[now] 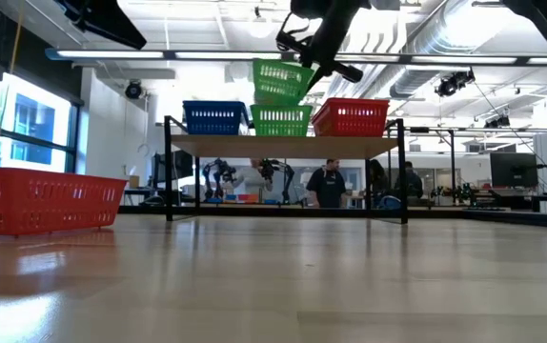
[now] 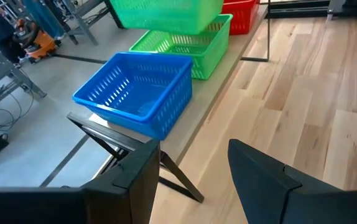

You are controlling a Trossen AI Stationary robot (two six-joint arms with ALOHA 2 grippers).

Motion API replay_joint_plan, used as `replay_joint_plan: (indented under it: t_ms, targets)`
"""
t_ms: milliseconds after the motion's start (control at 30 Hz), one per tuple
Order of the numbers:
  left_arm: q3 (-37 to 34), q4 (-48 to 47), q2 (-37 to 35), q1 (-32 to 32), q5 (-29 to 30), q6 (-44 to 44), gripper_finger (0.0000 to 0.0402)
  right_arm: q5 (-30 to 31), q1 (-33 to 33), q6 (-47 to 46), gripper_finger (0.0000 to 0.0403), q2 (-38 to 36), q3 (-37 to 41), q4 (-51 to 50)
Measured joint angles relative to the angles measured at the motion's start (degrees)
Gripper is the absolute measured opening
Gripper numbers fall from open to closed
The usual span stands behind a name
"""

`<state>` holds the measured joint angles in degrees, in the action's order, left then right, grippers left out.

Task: Stack baskets on shelf by color
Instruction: Stack the right green bin on top of the green bin on the shelf

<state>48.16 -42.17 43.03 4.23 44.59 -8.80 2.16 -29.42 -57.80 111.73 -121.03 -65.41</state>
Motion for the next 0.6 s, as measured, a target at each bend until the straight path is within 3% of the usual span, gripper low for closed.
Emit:
replay_joint_plan:
  t_ms: [600]
  targets:
    - [0.00,-0.03,0.02,0.00,-1.08,0.05,0.0181,1.45,0.30,-2.38,0.0000,3.25,0.00,0.05]
